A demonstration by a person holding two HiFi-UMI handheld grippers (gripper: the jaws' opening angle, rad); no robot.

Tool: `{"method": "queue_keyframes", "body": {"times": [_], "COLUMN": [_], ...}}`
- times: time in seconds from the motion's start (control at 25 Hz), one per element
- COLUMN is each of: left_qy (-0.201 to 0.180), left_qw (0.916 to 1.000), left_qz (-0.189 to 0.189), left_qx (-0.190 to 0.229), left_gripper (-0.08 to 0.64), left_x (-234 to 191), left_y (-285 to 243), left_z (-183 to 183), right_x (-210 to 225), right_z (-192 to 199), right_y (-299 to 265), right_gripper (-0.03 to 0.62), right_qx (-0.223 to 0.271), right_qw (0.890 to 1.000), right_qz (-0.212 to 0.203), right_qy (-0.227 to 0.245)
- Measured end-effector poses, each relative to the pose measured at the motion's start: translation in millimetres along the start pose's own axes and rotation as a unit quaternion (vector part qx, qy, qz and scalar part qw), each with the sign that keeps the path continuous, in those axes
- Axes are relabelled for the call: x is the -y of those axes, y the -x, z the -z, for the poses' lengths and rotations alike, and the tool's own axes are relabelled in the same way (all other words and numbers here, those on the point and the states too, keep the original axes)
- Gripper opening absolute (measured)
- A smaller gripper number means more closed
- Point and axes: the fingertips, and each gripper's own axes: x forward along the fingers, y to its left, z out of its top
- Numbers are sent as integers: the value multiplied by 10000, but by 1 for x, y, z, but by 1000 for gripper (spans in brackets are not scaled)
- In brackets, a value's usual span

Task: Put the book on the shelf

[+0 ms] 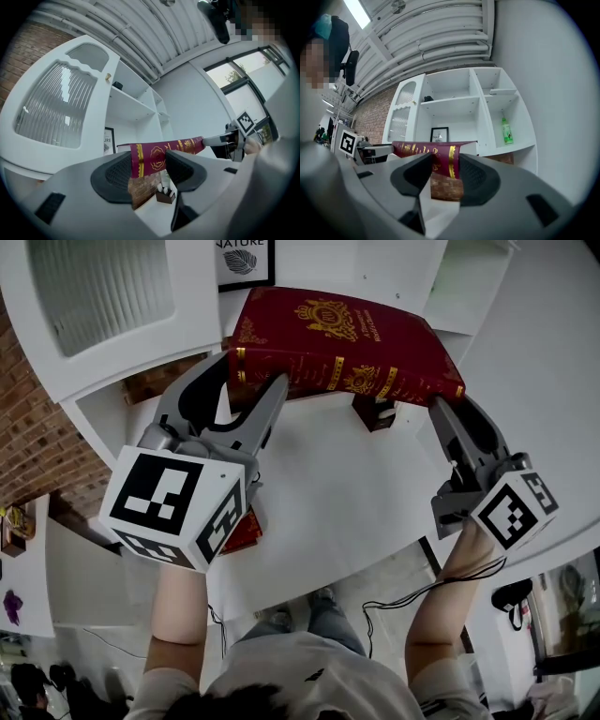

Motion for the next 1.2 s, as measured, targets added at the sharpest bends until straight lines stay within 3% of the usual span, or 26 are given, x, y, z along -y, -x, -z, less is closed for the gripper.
{"method": "queue_keyframes", "body": {"times": [0.52, 1.2], "left_qy": [-340, -346], "left_qw": [9982, 9921], "left_qz": [-485, -1196], "left_qx": [5, -144], "left_gripper": [227, 227], "left_x": [47, 57], "left_y": [44, 50], "left_z": [37, 42], "right_x": [-2, 10], "right_z": [54, 55], "right_y": [40, 26], "right_gripper": [178, 175], "right_qx": [300, 407], "right_qw": [9982, 9918], "right_qz": [-495, -1193], "right_qy": [-187, -202]}}
